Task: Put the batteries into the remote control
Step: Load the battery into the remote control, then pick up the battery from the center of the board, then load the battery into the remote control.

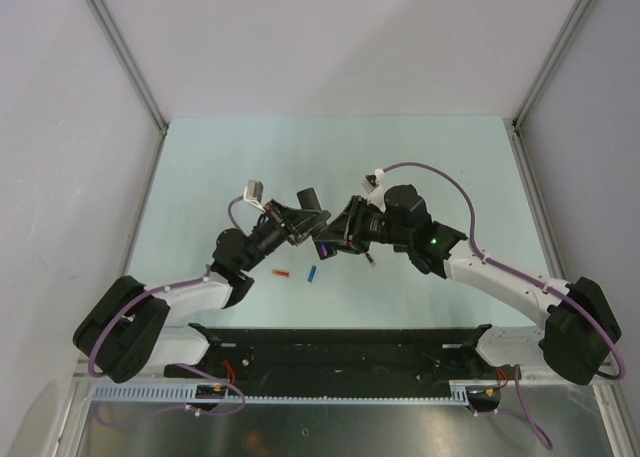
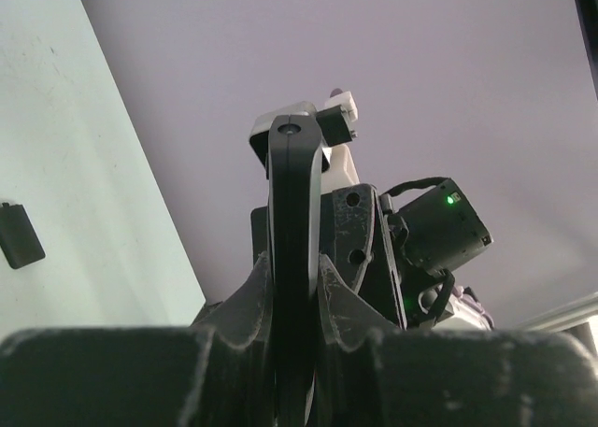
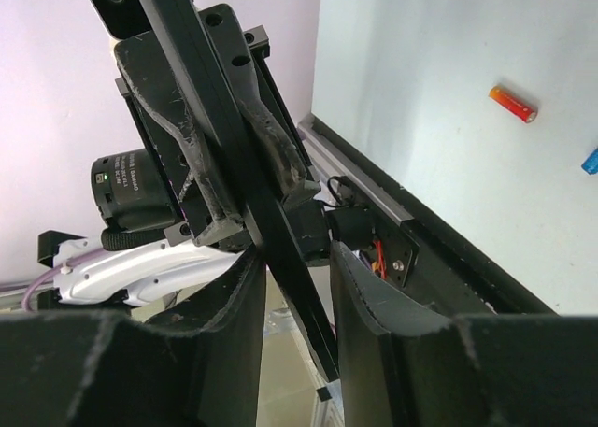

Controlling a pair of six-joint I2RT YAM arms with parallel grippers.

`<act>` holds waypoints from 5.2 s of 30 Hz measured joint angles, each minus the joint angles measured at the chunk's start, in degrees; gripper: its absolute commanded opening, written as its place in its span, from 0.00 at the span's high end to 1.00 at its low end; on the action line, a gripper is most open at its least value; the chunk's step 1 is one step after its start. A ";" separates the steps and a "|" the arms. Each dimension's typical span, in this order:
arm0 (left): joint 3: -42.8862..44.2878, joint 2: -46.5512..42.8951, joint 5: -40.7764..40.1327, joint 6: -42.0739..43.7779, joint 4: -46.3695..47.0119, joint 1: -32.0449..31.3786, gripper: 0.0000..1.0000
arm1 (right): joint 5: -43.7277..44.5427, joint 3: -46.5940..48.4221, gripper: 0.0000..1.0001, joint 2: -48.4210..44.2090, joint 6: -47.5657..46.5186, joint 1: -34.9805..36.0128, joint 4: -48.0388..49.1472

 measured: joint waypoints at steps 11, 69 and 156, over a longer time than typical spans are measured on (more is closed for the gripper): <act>0.00 1.46 1.86 -0.96 2.71 -0.39 1.00 | 1.38 1.77 0.33 -1.75 -4.39 -0.31 -7.67; -17.31 -23.98 8.11 0.83 -11.78 8.33 1.00 | 37.20 -0.50 0.49 16.46 -49.48 -0.13 -22.18; -6.23 5.68 -1.84 2.69 2.03 -1.27 1.00 | 24.83 27.10 1.00 3.67 -33.64 16.50 -55.69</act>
